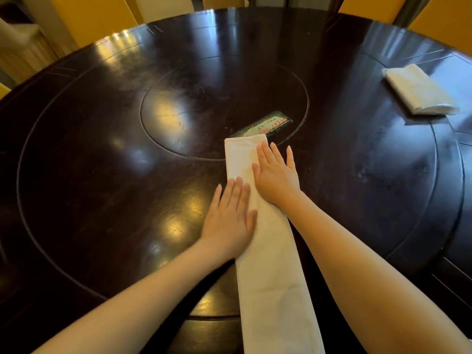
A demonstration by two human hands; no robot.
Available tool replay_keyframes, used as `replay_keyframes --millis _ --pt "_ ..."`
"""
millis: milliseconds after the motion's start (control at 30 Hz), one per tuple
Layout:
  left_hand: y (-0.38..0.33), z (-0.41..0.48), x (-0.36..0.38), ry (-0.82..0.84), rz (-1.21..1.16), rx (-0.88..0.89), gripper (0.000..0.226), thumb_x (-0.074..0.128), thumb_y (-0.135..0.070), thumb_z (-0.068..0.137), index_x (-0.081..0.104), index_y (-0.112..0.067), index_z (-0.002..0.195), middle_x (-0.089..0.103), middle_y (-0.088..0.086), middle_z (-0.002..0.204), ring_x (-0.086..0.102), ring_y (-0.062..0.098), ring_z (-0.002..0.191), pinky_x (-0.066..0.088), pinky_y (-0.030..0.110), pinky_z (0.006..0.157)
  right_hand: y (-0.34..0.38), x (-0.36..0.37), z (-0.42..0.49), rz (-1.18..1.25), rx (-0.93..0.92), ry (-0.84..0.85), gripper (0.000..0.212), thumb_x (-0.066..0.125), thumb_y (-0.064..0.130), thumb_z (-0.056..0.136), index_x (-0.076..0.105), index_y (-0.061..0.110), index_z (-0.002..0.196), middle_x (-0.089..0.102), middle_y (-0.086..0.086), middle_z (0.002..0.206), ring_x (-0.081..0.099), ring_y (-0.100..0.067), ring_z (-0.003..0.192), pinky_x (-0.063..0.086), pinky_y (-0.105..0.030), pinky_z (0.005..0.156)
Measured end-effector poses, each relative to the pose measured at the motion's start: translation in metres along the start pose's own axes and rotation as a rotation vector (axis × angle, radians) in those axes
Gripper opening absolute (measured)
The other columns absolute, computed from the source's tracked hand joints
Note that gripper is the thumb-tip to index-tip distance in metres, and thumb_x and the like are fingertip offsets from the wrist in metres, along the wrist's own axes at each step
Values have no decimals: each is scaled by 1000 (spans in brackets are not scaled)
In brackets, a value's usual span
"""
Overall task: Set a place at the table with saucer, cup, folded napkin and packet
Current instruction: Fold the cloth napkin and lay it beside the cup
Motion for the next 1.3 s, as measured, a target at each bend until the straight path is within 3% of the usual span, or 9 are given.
replay_keyframes --millis 133,233,333,467,667,867,1000,1133,1300 --pt "-22 -39 5 33 -27 98 64 -1 -52 90 -18 -18 142 -19 3 154 -26 18 140 -28 38 107 6 -10 3 -74 6 -67 53 20 36 99 25 11 146 25 -7 155 21 -25 143 -6 -50 116" --pt "-23 -41 6 49 -82 122 64 -5 -56 87 -24 -22 139 -27 -1 150 -28 17 140 -26 35 109 15 -21 13 -172 -13 -172 34 32 27 99 50 10 123 55 -9 126 46 -26 120 9 -53 117" --pt "-20 -40 7 47 -101 137 66 -8 -57 85 -25 -23 138 -28 -2 150 -27 17 141 -24 35 111 18 -26 28 -150 -11 -221 37 36 18 98 40 9 133 48 -10 134 38 -27 129 11 -53 116" --pt "-20 -41 9 20 -90 145 66 -2 -56 89 -18 -20 142 -23 0 152 -22 19 143 -20 42 113 12 -23 49 -70 -71 -107 45 33 13 97 32 13 142 37 -6 147 27 -24 138 6 -53 115" --pt "-21 -42 10 -13 -70 152 66 2 -53 91 -13 -18 145 -19 2 154 -20 21 143 -17 43 114 4 -37 68 -67 -95 -89 36 41 10 95 49 14 130 48 -12 128 39 -31 121 32 -47 101" --pt "-22 -41 11 4 -81 149 65 1 -53 91 -16 -18 144 -23 2 153 -25 19 142 -17 43 115 4 -39 67 76 -60 -134 28 43 16 94 56 8 118 49 -13 123 40 -31 117 35 -42 99" --pt "-21 -41 11 -4 -58 150 65 1 -53 91 -15 -18 144 -22 2 153 -23 21 143 -17 42 115 4 -51 66 302 -65 -62 20 49 16 89 56 6 105 60 -12 100 54 -26 92 44 -34 75" --pt "-22 -42 10 -28 -36 153 67 7 -51 94 -1 -13 149 -8 6 157 -14 24 144 -10 46 115 0 -78 61 554 -106 -17 9 56 13 86 61 12 94 59 -1 88 56 -16 83 45 -23 68" --pt "-22 -41 8 -40 2 146 66 10 -50 95 8 -12 149 5 9 158 -5 25 145 -6 49 114 -5 -117 54 635 -172 49 14 59 22 89 67 17 99 61 8 89 54 -3 82 38 -12 63"
Point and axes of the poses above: each hand's wrist, its own z-axis towards the middle knuckle, its own x-axis out of the palm, y = z × x, the point moved 3 cm from there along z, towards the middle knuckle
